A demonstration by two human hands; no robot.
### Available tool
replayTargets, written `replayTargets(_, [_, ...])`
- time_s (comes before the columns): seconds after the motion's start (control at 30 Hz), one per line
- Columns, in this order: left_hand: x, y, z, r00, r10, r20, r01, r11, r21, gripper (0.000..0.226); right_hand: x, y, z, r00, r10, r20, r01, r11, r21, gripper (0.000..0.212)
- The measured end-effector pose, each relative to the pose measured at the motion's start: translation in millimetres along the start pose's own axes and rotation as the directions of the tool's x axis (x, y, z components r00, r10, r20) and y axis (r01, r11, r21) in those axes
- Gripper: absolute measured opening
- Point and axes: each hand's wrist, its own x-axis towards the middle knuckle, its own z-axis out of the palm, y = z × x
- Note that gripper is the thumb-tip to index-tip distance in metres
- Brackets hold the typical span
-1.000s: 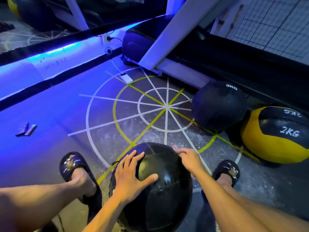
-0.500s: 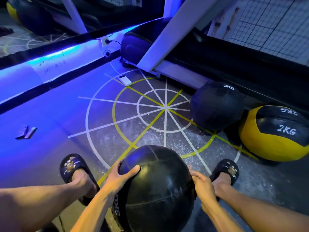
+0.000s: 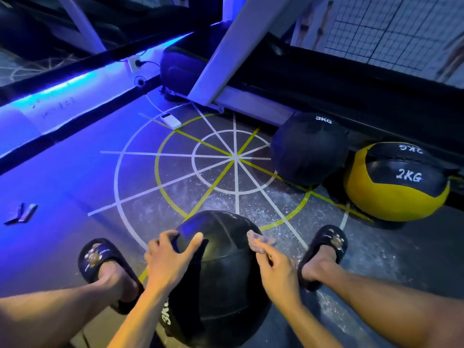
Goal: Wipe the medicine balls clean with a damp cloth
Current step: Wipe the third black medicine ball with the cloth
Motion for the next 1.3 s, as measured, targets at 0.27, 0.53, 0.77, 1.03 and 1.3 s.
replayTargets(0.27, [1,-7,9,0.995,0.093,-0.036,-0.089,0.990,0.105,0.078,9,8,9,0.998,-0.056,0.017,0.057,0.998,-0.021,0.039])
replayTargets(0.53, [-4,-18,13,0.991,0.131,-0.030,-0.128,0.989,0.080,0.071,22,-28,27,0.912,-0.332,0.242,0.359,0.930,-0.075,0.039])
replayTargets(0.77, [-4,-15,21,0.987,0.153,-0.056,-0.145,0.982,0.119,0.080,43,-50,33,0.924,-0.258,0.283,0.300,0.947,-0.117,0.039])
replayTargets(1.03, [-8,-13,26,0.987,0.157,-0.040,-0.150,0.980,0.129,0.076,87,-43,25,0.975,-0.042,0.219,0.102,0.958,-0.269,0.035])
replayTargets(1.3, [-11,-14,27,0.986,0.161,-0.032,-0.156,0.980,0.126,0.082,109,-40,28,0.949,0.099,0.300,-0.001,0.951,-0.309,0.034])
